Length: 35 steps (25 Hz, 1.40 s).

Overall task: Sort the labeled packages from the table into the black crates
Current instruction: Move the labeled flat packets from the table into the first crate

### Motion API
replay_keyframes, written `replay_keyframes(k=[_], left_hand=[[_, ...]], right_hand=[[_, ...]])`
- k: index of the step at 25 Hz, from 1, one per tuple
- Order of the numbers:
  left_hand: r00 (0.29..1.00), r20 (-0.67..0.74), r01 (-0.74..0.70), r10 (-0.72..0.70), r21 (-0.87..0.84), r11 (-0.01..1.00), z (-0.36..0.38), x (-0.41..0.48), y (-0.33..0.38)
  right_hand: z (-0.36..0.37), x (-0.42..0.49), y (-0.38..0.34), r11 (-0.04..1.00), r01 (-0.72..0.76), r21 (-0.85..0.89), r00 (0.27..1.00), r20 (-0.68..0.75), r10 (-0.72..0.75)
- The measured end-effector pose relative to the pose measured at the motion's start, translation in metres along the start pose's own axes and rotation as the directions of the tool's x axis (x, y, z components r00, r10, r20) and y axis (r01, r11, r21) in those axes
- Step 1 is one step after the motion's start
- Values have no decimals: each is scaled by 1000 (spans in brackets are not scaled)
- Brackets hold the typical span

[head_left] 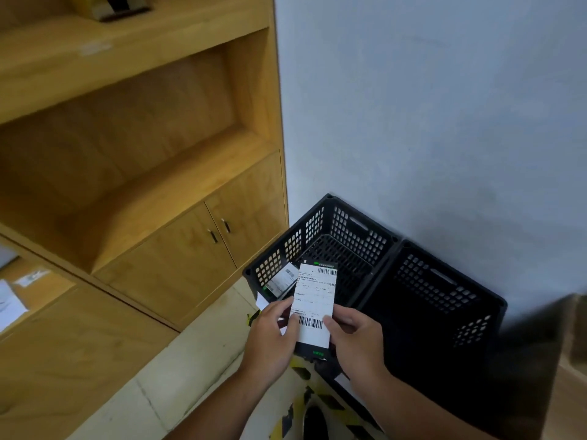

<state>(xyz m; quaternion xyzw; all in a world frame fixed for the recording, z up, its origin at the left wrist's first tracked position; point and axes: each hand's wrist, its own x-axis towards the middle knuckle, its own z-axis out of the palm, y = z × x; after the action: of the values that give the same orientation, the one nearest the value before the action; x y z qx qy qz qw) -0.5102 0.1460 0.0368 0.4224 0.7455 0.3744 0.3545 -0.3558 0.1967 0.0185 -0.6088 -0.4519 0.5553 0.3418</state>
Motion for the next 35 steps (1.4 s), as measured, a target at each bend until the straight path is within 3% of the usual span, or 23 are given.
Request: replay_keyframes(k=[7,13,18,28,35], left_hand=[[1000,-10,-5,6,27,1000,-5,58,9],[997,71,-9,9,-7,1000,-19,98,5],[987,160,-6,18,-73,997,-47,140,-4],[921,369,-134,126,-5,991,-134,242,-46],[883,439,-175,169,-27,984,-143,268,-63]], right_hand=[[19,51,-22,1000,-14,4,1000,10,14],[39,75,-35,1000,-12,-3,1000,-22,12],[76,92,-46,1000,-26,3,995,-93,27],[199,98,-67,986,-61,156,950,-295,106],[222,102,-70,974,-66,216,923,-357,142]])
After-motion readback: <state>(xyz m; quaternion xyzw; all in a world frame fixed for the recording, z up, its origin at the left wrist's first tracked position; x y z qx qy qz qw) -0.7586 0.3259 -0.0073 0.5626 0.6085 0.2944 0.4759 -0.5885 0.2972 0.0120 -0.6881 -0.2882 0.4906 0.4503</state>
